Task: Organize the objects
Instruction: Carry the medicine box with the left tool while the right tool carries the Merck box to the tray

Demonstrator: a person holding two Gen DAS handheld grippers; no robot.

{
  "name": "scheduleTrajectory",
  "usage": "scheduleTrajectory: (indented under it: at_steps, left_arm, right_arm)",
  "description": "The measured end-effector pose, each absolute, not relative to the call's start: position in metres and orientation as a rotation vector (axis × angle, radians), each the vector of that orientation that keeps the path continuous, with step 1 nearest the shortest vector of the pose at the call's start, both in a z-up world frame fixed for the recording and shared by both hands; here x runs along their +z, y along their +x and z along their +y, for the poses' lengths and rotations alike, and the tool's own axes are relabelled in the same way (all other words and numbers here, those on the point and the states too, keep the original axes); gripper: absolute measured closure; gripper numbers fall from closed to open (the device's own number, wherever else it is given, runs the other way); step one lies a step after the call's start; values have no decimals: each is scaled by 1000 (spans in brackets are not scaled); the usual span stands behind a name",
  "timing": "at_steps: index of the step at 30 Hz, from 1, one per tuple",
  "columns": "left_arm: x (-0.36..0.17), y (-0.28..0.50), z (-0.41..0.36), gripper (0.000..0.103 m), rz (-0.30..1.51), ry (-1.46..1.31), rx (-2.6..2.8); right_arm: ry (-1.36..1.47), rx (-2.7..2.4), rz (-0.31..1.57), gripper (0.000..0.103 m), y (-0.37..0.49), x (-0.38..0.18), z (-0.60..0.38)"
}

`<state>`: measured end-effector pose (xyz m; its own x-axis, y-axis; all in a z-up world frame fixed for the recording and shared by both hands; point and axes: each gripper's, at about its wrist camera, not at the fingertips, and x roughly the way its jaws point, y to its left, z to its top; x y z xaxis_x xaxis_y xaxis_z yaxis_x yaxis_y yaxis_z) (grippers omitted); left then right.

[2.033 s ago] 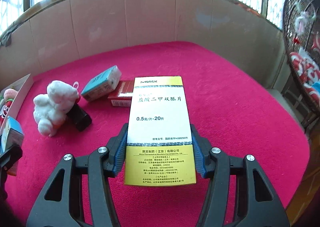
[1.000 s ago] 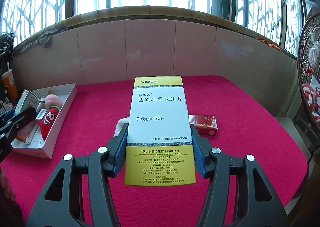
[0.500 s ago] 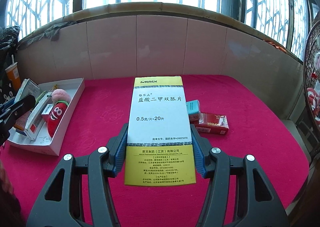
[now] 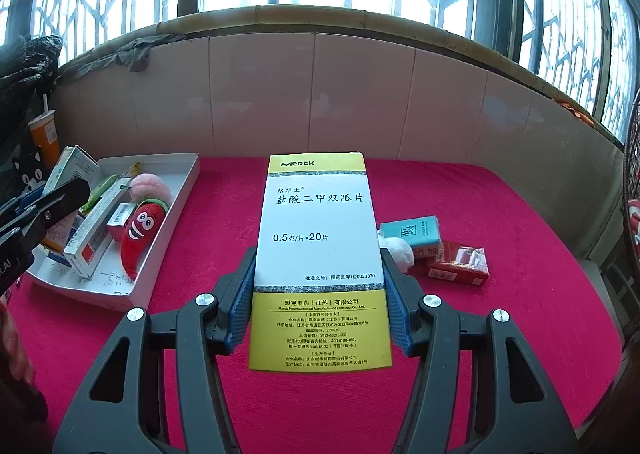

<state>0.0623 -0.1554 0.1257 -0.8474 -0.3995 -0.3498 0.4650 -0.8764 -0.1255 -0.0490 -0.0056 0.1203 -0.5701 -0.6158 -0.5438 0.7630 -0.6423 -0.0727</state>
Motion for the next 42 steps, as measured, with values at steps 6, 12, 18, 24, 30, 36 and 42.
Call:
scheduleTrajectory:
  at_steps: [6, 12, 18, 24, 30, 36, 42]
  left_arm:
    - [122, 71, -169, 67, 314, 431, -2604]
    - [120, 80, -184, 67, 345, 420, -2568]
    - [119, 91, -201, 67, 367, 407, -2530]
    - [115, 99, -214, 67, 397, 405, -2496]
    - [112, 105, -223, 67, 414, 403, -2471]
    - [113, 108, -235, 67, 412, 414, -2444]
    - [122, 104, -254, 67, 379, 451, -2435]
  right_arm:
    - [601, -2170, 405, 47, -38, 120, -25]
    - [590, -2126, 428, 47, -25, 119, -46]
    - [575, -2086, 450, 47, -13, 119, -66]
    - [567, -2049, 454, 47, -2, 119, -82]
    - [546, -2013, 472, 47, 10, 121, -97]
    - [543, -1982, 475, 47, 19, 120, -113]
    - [546, -1950, 483, 47, 22, 123, -130]
